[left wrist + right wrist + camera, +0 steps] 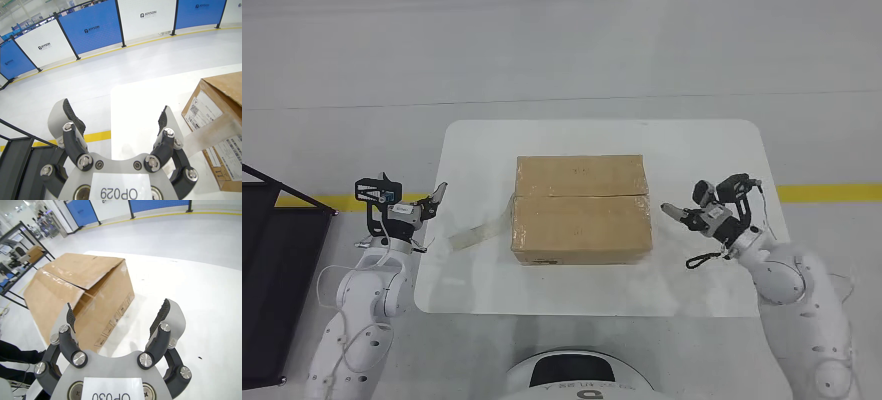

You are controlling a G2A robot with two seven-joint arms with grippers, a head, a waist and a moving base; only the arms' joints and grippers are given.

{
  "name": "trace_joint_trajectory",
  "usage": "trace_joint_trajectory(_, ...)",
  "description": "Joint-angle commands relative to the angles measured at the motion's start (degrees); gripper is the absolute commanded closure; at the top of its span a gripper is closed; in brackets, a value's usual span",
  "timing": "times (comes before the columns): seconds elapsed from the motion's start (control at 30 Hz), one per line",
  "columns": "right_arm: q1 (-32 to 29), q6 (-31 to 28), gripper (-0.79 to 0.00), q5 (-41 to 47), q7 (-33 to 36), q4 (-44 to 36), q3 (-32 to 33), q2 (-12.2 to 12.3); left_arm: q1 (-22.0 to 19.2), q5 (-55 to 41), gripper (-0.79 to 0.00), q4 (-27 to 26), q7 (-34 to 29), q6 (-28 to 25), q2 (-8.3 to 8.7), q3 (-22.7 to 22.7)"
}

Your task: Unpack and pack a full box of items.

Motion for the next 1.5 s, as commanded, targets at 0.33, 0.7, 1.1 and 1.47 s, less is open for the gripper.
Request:
trace_joint_trajectory(0.33, 2.56, 9.48, -0.785, -8.94, -2.75, 1.16, -5.49, -0.55, 0.0, 0.0, -0.785, 0.0, 0.0, 0.0, 0.0, 0.0)
trace_joint_trajectory(0.7, 1.98, 0.64, -0.785, 3.57, 0.41, 1.53, -5.27, -0.23, 0.0, 0.0, -0.785, 0.0, 0.0, 0.0, 0.0, 0.0)
trace_joint_trajectory(1.1, -0.79, -10.62, -0.785, 14.91, 10.54, -0.56, -1.76, 1.53, 0.0, 0.0, -0.785, 0.0, 0.0, 0.0, 0.0, 0.0)
trace_joint_trajectory(1.47, -12.35, -7.52, -0.785, -5.42, 1.84, -13.44, -1.55, 1.49, 0.0, 0.0, -0.785, 0.0, 0.0, 0.0, 0.0, 0.0)
